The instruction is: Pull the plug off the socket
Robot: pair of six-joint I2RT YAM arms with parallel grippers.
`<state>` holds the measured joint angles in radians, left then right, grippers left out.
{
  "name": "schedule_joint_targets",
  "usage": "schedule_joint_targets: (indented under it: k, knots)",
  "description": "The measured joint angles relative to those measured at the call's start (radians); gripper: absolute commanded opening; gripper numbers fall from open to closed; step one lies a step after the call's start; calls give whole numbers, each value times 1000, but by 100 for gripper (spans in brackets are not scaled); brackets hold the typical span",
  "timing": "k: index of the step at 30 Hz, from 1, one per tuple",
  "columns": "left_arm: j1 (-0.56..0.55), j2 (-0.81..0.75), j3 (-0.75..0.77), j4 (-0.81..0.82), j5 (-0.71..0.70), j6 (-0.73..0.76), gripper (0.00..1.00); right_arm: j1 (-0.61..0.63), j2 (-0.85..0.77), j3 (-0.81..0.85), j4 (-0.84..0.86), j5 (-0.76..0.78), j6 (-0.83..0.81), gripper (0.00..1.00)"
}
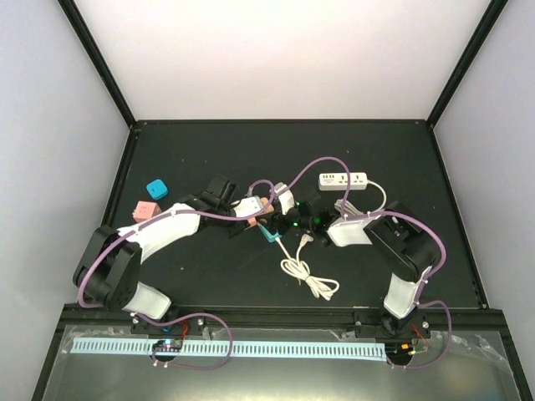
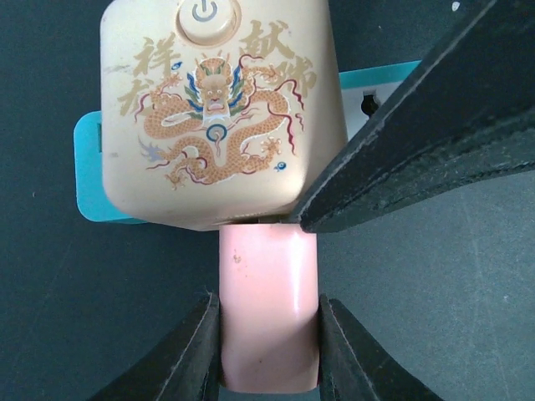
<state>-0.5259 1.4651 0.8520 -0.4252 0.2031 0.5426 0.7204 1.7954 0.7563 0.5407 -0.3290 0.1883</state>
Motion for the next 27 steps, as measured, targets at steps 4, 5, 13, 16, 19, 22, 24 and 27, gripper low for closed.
schedule_joint_targets:
  k: [4,5,13,16,19,22,24,27]
  knots:
    - [0,-12,-17,18,-11,0,14,3,6,0,13,8,0,46]
    - [0,-15,-22,23,-13,0,13,3,6,0,14,9,0,45]
    - [15,-50,-64,49,-17,4,13,7,11,-1,27,8,-4,39]
    - [23,-64,-75,48,-14,5,13,11,16,-2,38,7,-3,37]
    - [29,-79,-84,44,-12,8,13,15,18,-1,45,5,-3,36]
    - [31,-90,-93,45,-11,10,13,16,19,-1,47,2,-3,35]
    - [32,-93,-98,48,-11,11,13,17,19,-1,47,2,-3,34]
    - [32,-100,-103,50,-10,11,14,18,19,-1,47,1,-4,33]
